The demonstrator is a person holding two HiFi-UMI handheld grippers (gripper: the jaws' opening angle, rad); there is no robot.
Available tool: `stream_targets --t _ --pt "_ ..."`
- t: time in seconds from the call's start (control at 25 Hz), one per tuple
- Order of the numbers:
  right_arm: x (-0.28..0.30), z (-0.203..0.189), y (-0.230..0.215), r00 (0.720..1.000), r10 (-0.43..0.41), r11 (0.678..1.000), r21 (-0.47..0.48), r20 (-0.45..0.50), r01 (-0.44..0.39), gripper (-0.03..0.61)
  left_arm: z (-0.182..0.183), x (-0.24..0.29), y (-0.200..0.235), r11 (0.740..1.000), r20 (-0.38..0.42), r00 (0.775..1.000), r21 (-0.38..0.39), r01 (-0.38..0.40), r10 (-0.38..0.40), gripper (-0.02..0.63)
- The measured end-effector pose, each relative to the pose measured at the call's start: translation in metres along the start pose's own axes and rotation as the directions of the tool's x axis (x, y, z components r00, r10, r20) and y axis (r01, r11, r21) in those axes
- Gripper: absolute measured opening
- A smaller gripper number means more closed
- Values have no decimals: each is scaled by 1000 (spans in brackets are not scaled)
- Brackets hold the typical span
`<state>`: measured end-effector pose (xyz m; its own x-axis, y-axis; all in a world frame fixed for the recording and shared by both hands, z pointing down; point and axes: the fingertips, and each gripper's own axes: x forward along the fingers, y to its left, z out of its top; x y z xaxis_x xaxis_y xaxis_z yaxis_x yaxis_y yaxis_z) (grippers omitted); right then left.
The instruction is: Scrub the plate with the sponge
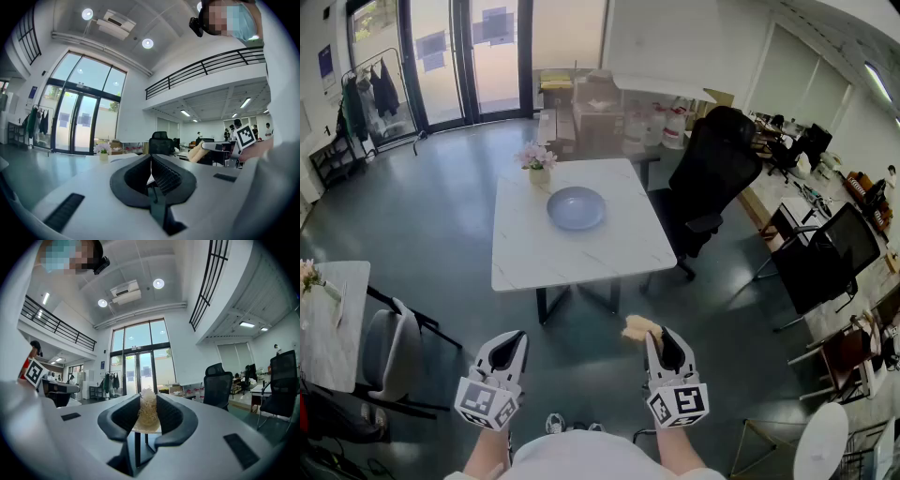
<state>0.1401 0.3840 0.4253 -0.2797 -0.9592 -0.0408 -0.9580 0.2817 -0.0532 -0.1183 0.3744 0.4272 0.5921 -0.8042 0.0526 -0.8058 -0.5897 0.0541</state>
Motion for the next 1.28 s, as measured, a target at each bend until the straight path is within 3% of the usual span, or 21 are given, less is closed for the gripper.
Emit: stream_targets --t 0.8,1.0,1.28 --pt "-8 -8 -24 993 121 990 70 -5 -120 118 -24 -8 -30 993 -24 995 -71 -94 92 33" --pt "8 -14 -26 993 119 989 87 -15 -117 118 -25 0 -12 989 -22 994 -100 -113 112 34" --pt "56 -13 -17 997 76 994 78 -15 -74 118 -18 29 39 992 -15 998 -106 -69 68 34"
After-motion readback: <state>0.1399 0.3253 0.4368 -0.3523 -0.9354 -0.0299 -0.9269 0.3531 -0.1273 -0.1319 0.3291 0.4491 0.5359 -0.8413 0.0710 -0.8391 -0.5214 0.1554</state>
